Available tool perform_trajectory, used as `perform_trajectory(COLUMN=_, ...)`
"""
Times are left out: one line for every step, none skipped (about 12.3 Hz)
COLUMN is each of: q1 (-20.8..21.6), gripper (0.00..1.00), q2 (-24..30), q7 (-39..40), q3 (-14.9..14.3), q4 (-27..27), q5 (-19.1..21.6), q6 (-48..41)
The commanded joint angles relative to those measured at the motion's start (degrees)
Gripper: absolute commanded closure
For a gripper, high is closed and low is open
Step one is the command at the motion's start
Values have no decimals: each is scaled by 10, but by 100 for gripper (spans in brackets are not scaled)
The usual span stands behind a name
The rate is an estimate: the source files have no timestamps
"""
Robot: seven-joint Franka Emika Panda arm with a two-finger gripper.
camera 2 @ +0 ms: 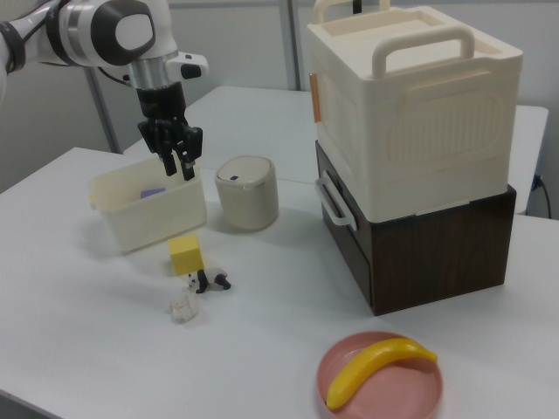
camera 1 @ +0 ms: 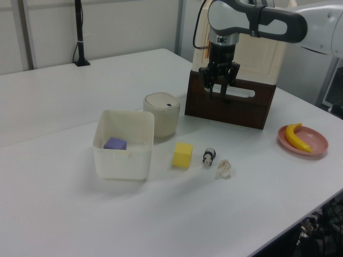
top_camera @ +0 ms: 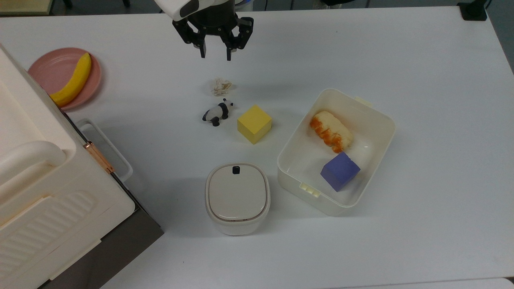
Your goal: Open the trash can
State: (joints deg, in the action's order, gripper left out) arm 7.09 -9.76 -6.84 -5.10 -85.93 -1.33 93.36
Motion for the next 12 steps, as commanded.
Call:
perform_trajectory(q1=7, gripper=97, q2=-10, q7=18, q3=-4, q4=-7, q5=0, q6=38)
perform_trajectory(q1=8, gripper=99, q2=-21, q7=21, q3=-5, q4=-6, q5=0, q6=64)
perform_trajectory(q1=10, gripper=100, q2=-40, q7=21, q3=-5, q4=6, q5=0, q6=97)
perform_trajectory(q1=10, gripper=100, q2=-61, q7=21, q3=-5, q4=20, q5=0, q6=112)
perform_trajectory(q1=10, gripper=100, q2=-92, q7=20, q3=-4, q4=44, q5=-2, q6=140)
perform_trajectory(q1=10, gripper=100, q2=-111, q7=17, q3=-4, q4=59, q5=0, q6=172)
perform_trajectory(q1=13, gripper=100, q2=-131, q7=15, q3=-5, q4=64, q5=-1, q6=223)
perform_trajectory(q1=20, gripper=100, q2=-150, q7=13, q3=-6, q4=67, q5=-3, q6=279)
perform_trajectory(q1=20, gripper=100, q2=-170, q7=10, q3=-6, q4=79, q5=-3, q6=321)
perform_trajectory(q1=20, gripper=100, q2=-183, q7=7, q3=-6, q4=84, q5=-4, q6=342)
perform_trajectory(q1=20, gripper=100, q2=-197, q7=4, q3=-6, q4=88, q5=-6, q6=375)
perform_trajectory(q1=20, gripper=100, q2=-206, q7=3, q3=-7, q4=89, q5=-6, q6=391)
